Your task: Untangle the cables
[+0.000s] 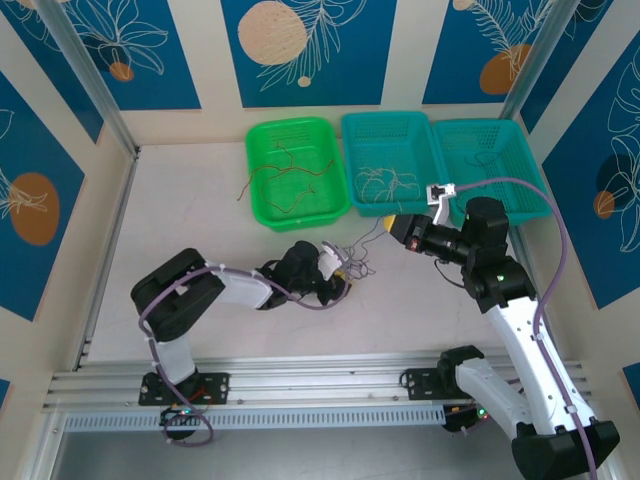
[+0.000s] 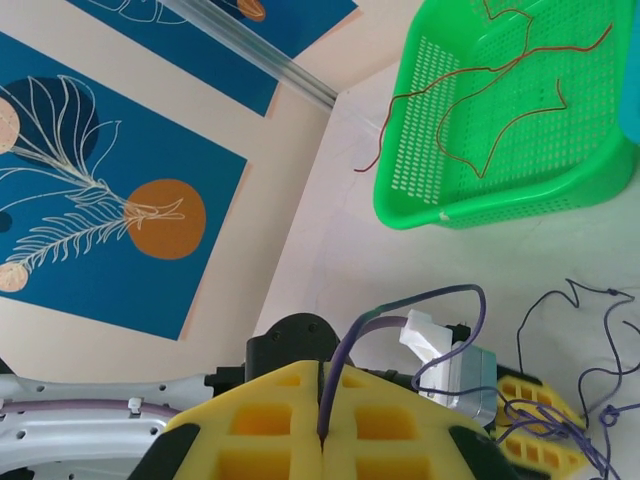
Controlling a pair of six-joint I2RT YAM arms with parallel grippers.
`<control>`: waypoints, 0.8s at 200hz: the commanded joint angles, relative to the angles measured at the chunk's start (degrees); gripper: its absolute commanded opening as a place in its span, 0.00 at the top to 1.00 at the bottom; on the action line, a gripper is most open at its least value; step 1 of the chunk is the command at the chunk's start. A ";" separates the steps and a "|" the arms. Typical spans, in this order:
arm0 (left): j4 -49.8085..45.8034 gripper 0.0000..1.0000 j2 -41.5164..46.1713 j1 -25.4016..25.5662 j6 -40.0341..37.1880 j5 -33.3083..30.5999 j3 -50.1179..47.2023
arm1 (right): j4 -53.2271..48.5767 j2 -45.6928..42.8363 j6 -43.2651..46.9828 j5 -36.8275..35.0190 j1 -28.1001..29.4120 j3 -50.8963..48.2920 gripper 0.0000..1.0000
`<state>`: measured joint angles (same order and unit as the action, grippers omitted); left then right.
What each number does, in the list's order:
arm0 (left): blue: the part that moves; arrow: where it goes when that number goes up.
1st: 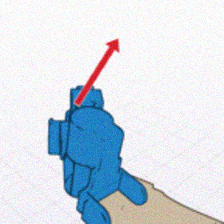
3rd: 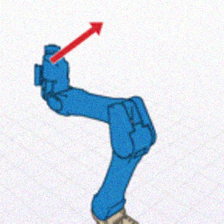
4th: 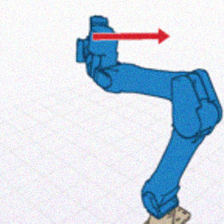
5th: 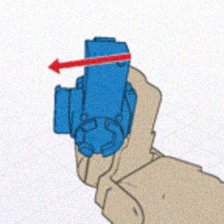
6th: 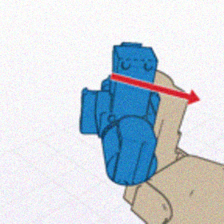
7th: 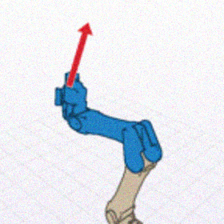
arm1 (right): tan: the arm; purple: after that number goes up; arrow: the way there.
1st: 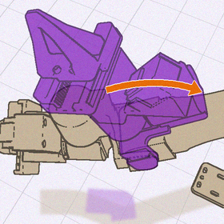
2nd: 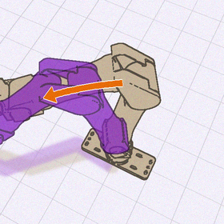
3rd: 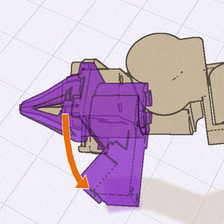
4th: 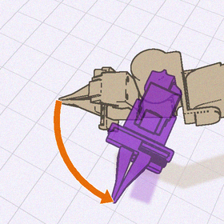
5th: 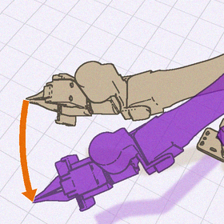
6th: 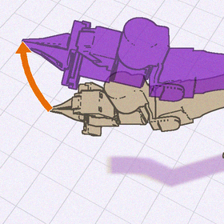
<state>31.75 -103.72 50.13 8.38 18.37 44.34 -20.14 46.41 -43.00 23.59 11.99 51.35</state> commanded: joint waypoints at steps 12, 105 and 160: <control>-0.60 1.00 2.96 -1.18 5.73 -9.92 -1.16 | -5.75 -2.03 2.32 -7.63 -1.42 4.30 1.00; -15.89 1.00 23.29 -24.49 20.67 -19.53 -18.23 | -15.78 -5.46 -0.35 -10.40 -30.21 11.97 1.00; -17.04 0.95 27.99 -27.78 21.66 -17.32 -21.04 | -9.18 0.81 -4.91 -10.15 -32.29 20.56 1.00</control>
<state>15.07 -77.84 23.16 29.69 -1.78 24.56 -33.45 45.28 -44.99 12.67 -19.79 67.31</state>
